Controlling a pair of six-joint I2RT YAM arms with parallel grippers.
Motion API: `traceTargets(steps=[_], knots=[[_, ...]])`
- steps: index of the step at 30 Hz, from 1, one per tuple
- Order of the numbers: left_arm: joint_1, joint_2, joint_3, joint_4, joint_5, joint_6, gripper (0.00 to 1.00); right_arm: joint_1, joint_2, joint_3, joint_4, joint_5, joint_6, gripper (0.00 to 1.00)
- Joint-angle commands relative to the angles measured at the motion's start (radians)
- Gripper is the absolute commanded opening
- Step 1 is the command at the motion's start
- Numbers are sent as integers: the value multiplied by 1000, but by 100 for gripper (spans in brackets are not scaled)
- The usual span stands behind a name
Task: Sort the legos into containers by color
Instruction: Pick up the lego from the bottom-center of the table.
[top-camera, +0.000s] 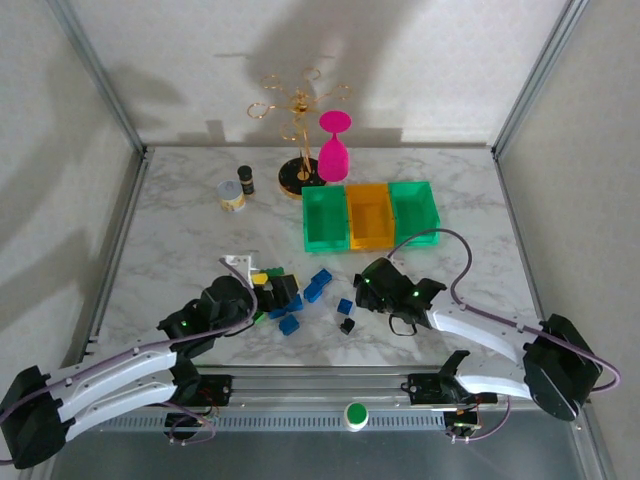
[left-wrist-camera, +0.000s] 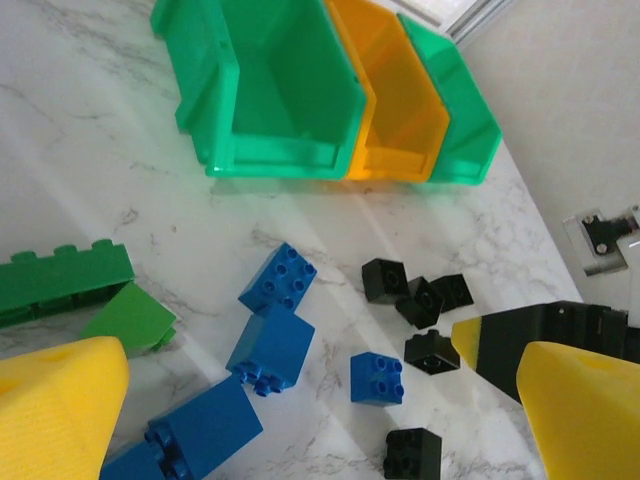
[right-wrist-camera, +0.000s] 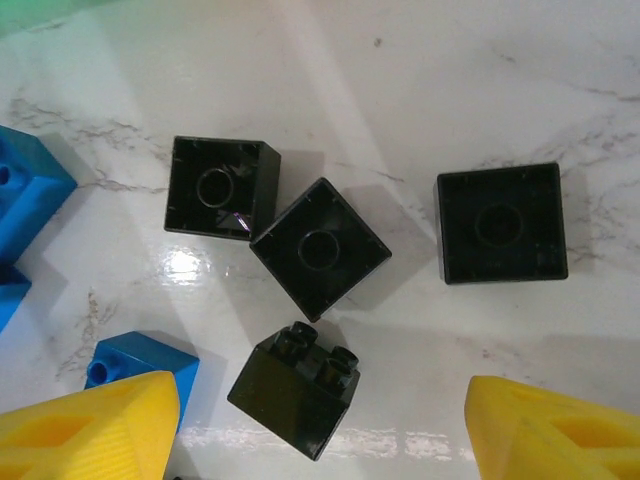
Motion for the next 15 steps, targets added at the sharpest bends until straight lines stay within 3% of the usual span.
traceTargets(steps=[1, 8, 15], knots=[[-32, 31, 34, 31, -58, -6, 99, 27, 33, 43, -12, 54, 95, 74], [-76, 86, 58, 37, -86, -6, 99, 72, 117, 58, 10, 116, 229, 67], [-95, 100, 72, 26, -104, -6, 99, 88, 181, 74, -8, 151, 259, 58]])
